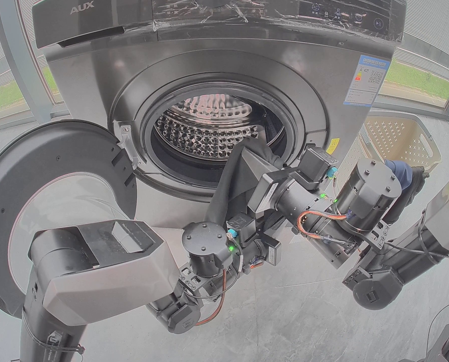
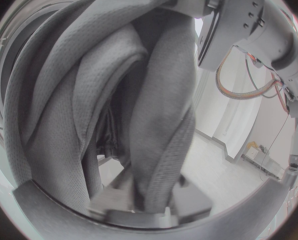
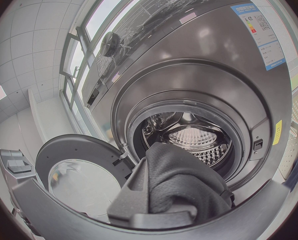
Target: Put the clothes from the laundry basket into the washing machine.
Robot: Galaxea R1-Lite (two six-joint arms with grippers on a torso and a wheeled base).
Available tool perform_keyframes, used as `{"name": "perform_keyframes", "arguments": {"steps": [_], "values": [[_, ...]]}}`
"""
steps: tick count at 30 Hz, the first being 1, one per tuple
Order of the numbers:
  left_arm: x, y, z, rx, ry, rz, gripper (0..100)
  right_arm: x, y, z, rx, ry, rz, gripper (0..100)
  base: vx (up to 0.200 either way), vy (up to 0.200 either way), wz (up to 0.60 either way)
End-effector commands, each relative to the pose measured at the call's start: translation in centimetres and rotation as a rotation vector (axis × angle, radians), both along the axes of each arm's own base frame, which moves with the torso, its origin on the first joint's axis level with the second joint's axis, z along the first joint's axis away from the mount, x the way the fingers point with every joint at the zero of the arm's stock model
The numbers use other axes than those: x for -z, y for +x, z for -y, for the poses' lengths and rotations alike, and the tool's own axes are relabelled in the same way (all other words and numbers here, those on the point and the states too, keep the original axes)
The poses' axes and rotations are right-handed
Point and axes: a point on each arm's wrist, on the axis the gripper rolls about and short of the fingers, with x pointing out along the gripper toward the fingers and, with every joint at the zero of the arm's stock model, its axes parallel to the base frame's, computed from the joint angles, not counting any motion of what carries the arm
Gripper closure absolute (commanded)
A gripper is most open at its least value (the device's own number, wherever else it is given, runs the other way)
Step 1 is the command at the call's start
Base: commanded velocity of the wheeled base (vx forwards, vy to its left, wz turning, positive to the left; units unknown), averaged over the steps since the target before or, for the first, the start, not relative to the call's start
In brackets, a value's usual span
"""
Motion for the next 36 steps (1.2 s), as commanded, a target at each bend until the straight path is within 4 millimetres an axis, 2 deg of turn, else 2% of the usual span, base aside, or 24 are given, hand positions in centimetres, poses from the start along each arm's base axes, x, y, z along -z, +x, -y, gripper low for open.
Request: {"name": "perform_keyframes", "arguments": {"steps": [1,4,7,8,9,12,13,17,21,26,31,36], "values": [[0.1,0.0,0.0,0.000,0.001,-0.001,100,0.1,0.1,0.0,0.001,-0.003,-0.003,100,0.000,0.000,0.00],[-0.3,-0.8,0.0,0.011,0.008,0.000,100,0.2,0.2,0.0,0.004,-0.004,-0.004,100,0.000,0.000,0.00],[-1.8,-2.7,-0.8,0.044,0.017,0.001,100,0.2,0.2,0.1,0.006,0.000,-0.005,100,0.000,0.000,0.00],[-1.8,-2.7,-0.8,0.044,0.017,0.001,100,0.2,0.2,0.1,0.006,0.000,-0.005,100,0.000,0.000,0.00],[-2.4,-3.9,-1.4,0.063,0.028,-0.008,100,0.2,0.1,0.1,0.001,0.001,-0.007,100,0.000,0.000,0.00],[-2.9,-5.0,-2.4,0.077,0.044,-0.020,100,0.4,-0.2,-0.1,-0.012,-0.003,-0.014,100,0.000,0.000,0.00],[-3.1,-5.3,-2.7,0.080,0.046,-0.022,100,0.4,-0.3,-0.2,-0.022,-0.003,-0.014,0,0.000,0.000,0.00],[-4.0,-5.3,-3.4,0.071,0.029,-0.009,100,0.9,-1.2,-0.5,-0.054,-0.009,-0.034,0,0.000,0.000,0.00],[-5.2,-4.2,-4.5,0.033,-0.002,0.016,100,1.3,-2.1,0.4,-0.059,-0.023,-0.050,0,0.000,0.000,0.00],[-5.6,-3.2,-5.4,0.002,-0.010,0.025,100,1.2,-3.0,1.3,-0.064,-0.033,-0.057,0,0.000,0.000,0.00],[-5.2,-3.2,-5.5,0.001,-0.002,0.014,100,0.7,-3.1,1.1,-0.073,-0.019,-0.045,0,0.000,0.000,0.00],[-5.3,-3.3,-5.7,-0.001,-0.002,0.014,100,0.8,-2.2,1.7,-0.030,-0.018,-0.059,0,0.000,0.000,0.00]]}}
